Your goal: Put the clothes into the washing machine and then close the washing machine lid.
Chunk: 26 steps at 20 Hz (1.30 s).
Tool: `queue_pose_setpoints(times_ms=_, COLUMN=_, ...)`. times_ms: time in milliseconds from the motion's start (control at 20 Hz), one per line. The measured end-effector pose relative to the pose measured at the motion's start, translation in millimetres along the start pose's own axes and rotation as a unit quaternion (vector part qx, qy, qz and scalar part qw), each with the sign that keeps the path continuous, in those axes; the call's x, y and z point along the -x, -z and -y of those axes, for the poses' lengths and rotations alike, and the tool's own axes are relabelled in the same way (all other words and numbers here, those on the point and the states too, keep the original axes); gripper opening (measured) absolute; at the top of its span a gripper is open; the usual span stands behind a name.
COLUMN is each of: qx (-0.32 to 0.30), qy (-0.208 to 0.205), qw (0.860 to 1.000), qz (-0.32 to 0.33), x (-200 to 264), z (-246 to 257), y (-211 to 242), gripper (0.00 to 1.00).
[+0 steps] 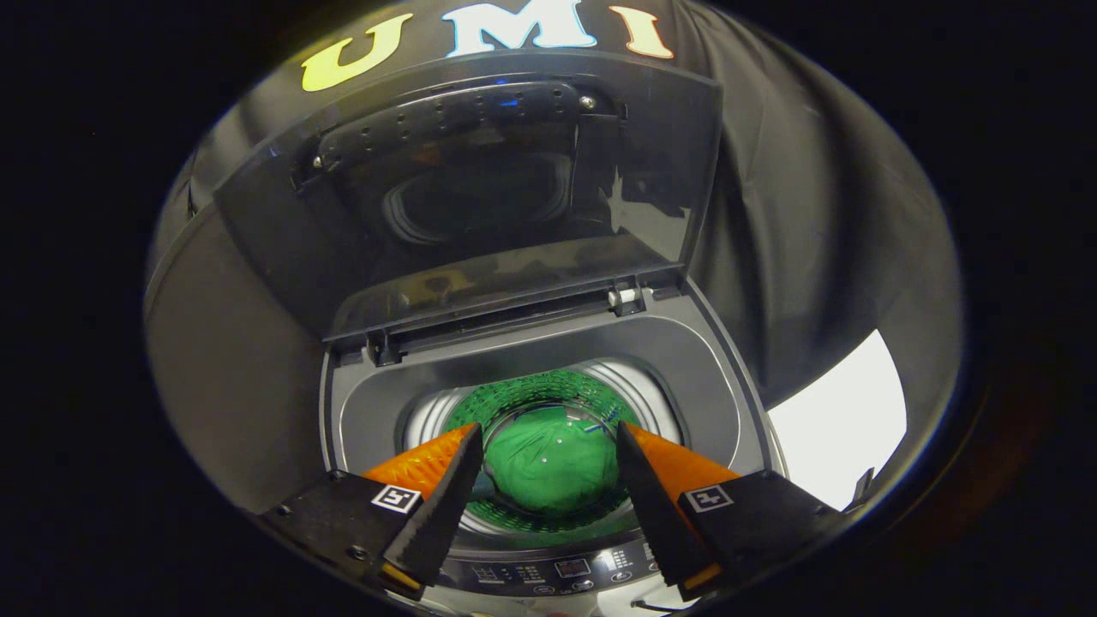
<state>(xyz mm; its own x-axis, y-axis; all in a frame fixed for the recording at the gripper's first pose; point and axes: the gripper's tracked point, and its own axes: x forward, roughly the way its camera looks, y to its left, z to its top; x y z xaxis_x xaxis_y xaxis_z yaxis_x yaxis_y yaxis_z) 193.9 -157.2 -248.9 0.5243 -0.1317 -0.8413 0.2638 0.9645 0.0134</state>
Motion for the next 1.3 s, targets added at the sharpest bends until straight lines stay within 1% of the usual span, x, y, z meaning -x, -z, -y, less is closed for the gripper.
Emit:
queue_pose_setpoints(times_ms=100, qx=-0.002, qy=-0.005, qw=1.000, qz=0.006, x=4.3, z=-1.3, y=-5.3, gripper=0.96)
queue_pose_setpoints(times_ms=250, qx=0.018, qy=-0.009, qw=1.000, qz=0.022, x=18.0, z=-1.8, y=-20.4, gripper=0.96)
queue_pose_setpoints(times_ms=550, qx=0.037, qy=-0.018, qw=0.995, qz=0.092, x=66.8, z=-11.7, y=-82.6, gripper=0.96)
queue_pose_setpoints(times_ms=750, qx=0.043, qy=-0.029, qw=0.988, qz=0.146, x=103.3, z=-28.4, y=-128.8, gripper=0.96)
queue_pose_setpoints(times_ms=950, qx=0.045, qy=-0.038, qw=0.982, qz=0.181, x=130.4, z=-42.5, y=-162.9, gripper=0.96)
queue_pose_setpoints(times_ms=1150, qx=0.045, qy=-0.047, qw=0.977, qz=0.204, x=145.2, z=-55.7, y=-191.8, gripper=0.96)
queue_pose_setpoints(times_ms=1300, qx=0.054, qy=-0.050, qw=0.976, qz=0.206, x=144.0, z=-62.2, y=-205.6, gripper=0.96)
